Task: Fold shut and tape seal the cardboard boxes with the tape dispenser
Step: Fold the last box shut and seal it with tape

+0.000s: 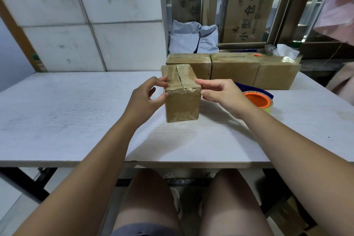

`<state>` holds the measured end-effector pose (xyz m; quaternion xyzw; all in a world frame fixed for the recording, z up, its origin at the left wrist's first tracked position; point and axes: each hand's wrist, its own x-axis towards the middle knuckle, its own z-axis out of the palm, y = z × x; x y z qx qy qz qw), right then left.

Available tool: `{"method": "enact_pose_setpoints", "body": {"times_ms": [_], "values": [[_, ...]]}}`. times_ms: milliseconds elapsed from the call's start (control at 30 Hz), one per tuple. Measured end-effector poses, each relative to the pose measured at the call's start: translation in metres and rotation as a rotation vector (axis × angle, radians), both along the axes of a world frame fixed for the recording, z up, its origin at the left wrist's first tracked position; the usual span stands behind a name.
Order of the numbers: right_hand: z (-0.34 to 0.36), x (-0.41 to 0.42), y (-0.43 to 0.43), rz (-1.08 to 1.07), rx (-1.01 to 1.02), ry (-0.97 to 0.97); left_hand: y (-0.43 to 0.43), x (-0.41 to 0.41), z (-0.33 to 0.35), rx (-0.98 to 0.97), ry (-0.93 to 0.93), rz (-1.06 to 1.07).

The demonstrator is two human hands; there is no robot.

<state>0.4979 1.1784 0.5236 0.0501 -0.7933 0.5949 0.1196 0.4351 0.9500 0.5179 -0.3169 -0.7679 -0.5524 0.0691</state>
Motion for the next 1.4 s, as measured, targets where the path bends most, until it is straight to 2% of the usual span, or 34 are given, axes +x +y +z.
{"method": "enact_pose_setpoints", "body": {"times_ms": [200, 700, 1167, 1400], "values": [[-0.002, -0.001, -0.003, -0.039, 0.001, 0.022, 0.008, 0.001, -0.004, 0.036, 0.022, 0.042], [-0.007, -0.003, -0.012, -0.141, -0.031, 0.075, 0.009, -0.003, -0.007, 0.103, -0.068, -0.002], [-0.012, -0.004, -0.021, -0.144, -0.176, 0.111, 0.012, -0.001, -0.009, 0.128, -0.062, 0.004], [-0.015, -0.005, -0.023, -0.113, -0.086, 0.121, 0.013, -0.004, -0.011, 0.114, -0.092, -0.047]]}}
